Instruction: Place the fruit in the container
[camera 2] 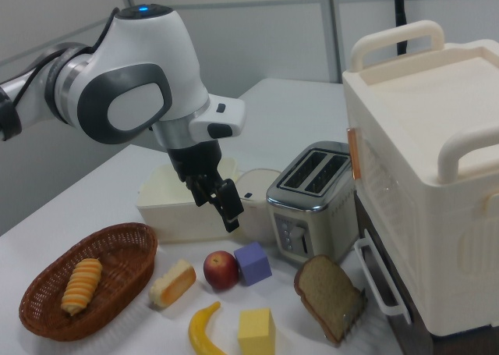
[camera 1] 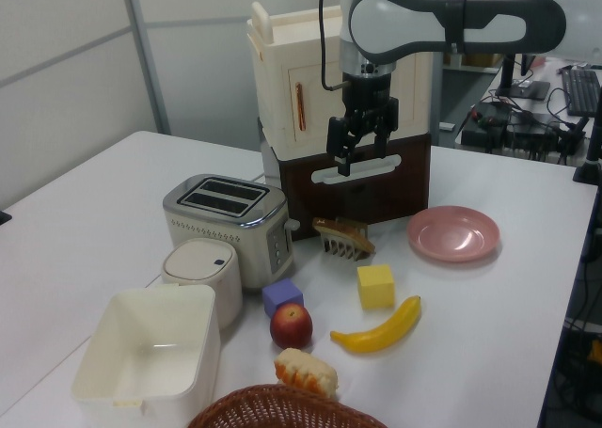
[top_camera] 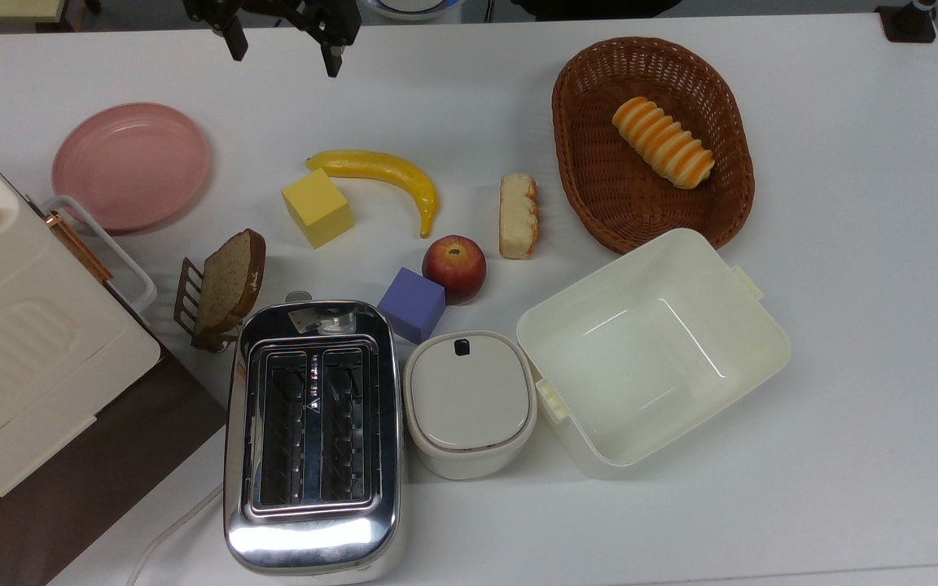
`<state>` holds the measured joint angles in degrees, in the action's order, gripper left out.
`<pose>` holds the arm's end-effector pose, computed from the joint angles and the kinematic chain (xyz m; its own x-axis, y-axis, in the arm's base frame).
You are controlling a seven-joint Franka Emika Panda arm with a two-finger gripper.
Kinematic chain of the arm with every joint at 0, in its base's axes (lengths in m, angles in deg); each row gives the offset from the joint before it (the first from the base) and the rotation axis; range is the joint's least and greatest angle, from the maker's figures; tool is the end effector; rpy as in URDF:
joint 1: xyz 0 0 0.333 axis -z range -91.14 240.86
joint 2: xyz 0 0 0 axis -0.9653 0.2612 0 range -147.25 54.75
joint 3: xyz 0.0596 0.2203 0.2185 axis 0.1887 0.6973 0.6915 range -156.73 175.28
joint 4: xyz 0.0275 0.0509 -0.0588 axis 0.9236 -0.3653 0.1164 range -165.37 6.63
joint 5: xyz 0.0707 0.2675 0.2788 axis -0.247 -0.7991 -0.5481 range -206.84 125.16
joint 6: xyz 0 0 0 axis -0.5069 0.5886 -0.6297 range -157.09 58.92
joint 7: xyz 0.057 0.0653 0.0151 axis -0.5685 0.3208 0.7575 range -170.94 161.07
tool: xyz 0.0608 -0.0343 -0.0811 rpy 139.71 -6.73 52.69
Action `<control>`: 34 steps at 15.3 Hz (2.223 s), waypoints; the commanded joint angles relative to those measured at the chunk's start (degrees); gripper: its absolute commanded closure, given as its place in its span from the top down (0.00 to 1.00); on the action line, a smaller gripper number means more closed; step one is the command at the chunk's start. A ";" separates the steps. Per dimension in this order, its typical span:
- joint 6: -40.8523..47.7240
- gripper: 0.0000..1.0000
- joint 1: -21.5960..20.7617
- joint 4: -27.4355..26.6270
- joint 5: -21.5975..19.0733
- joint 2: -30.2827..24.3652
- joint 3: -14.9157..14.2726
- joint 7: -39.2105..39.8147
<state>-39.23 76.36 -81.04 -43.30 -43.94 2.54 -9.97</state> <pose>0.5725 -0.0773 0.5992 0.9708 -0.2341 0.0518 -0.2321 -0.9718 -0.0427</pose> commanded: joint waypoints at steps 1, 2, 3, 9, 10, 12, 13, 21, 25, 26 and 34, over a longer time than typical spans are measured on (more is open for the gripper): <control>3.96 1.00 -0.62 1.67 2.88 1.11 0.05 1.49; 3.99 1.00 -0.70 1.59 3.33 0.77 0.05 2.04; 3.99 1.00 -0.70 1.59 3.25 0.85 0.05 1.78; 3.81 1.00 -0.53 1.59 2.63 0.86 0.05 2.22; 3.81 1.00 -0.53 1.59 2.72 0.85 0.05 2.22; 3.81 1.00 -0.53 1.59 2.72 0.94 0.05 2.22; 3.81 1.00 -0.62 1.59 2.72 0.86 0.05 2.22; 3.90 1.00 -2.98 1.50 3.16 0.85 -1.35 2.22; 3.90 1.00 -3.78 1.50 3.16 0.85 -2.32 2.31; 3.90 1.00 -3.95 1.50 3.16 0.85 -2.41 2.31; 3.98 1.00 -7.65 1.50 2.99 1.03 -6.89 2.22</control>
<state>-37.18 70.32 -81.01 -40.90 -43.52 -2.78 -8.58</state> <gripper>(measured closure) 0.000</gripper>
